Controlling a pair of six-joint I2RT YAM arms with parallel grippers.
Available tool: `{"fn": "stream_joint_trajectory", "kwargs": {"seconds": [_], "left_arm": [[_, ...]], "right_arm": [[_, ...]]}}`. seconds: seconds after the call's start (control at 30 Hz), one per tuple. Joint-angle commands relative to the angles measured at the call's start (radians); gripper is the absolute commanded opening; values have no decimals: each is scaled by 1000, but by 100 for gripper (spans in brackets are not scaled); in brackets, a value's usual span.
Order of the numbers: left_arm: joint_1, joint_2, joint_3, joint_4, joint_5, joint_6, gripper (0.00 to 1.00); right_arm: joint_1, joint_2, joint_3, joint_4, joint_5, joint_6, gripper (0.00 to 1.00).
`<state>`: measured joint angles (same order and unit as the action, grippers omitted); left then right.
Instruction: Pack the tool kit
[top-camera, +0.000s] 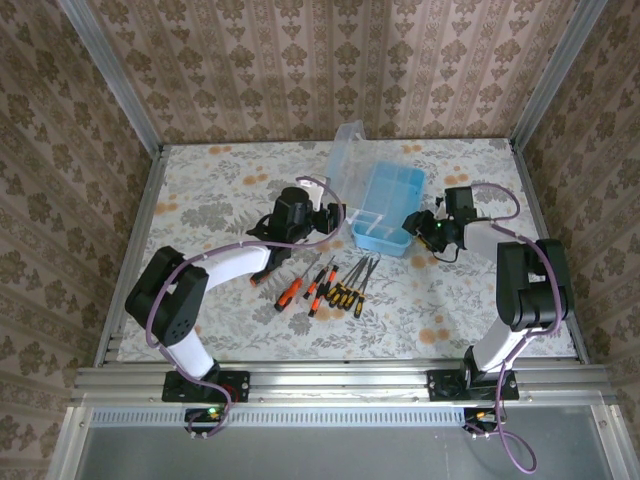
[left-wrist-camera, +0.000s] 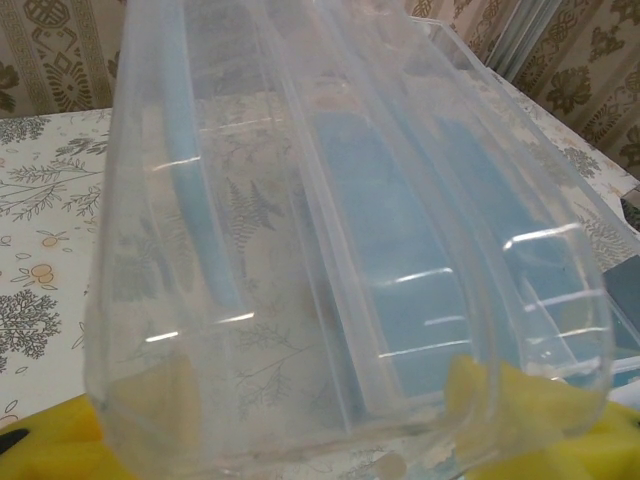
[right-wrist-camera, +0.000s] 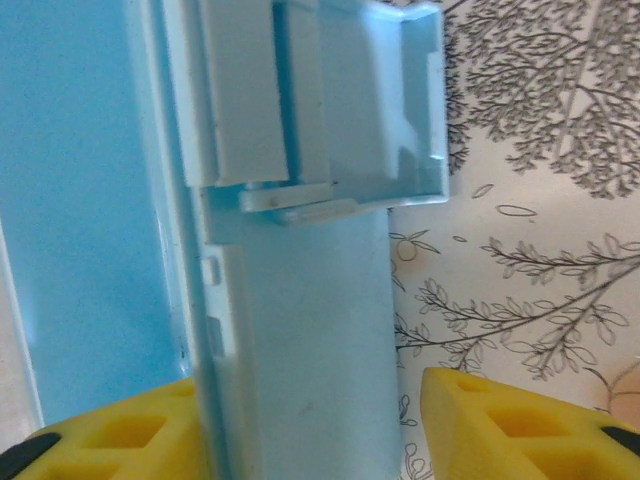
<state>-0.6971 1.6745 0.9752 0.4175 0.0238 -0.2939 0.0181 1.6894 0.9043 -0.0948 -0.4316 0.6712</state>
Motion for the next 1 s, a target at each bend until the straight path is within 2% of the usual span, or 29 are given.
{"fn": "stream_joint_trajectory", "kwargs": {"seconds": [0.0, 0.17, 0.5, 0.7, 0.97], "left_arm": [[22, 17, -16, 19, 47, -29, 54], [42, 22, -36, 42, 94, -48, 54], [74, 1, -80, 71, 122, -60, 54], [104, 3, -112, 102, 140, -66, 53], [167, 35, -151, 182, 224, -115, 51]], "right_arm": [[14, 26, 30, -31, 28, -33, 51], [16, 30, 28, -31, 43, -28, 47], [16, 39, 26, -47, 95, -22, 41], [16, 47, 31, -49, 70, -27, 40], [17, 46, 28, -55, 69, -37, 39]]}}
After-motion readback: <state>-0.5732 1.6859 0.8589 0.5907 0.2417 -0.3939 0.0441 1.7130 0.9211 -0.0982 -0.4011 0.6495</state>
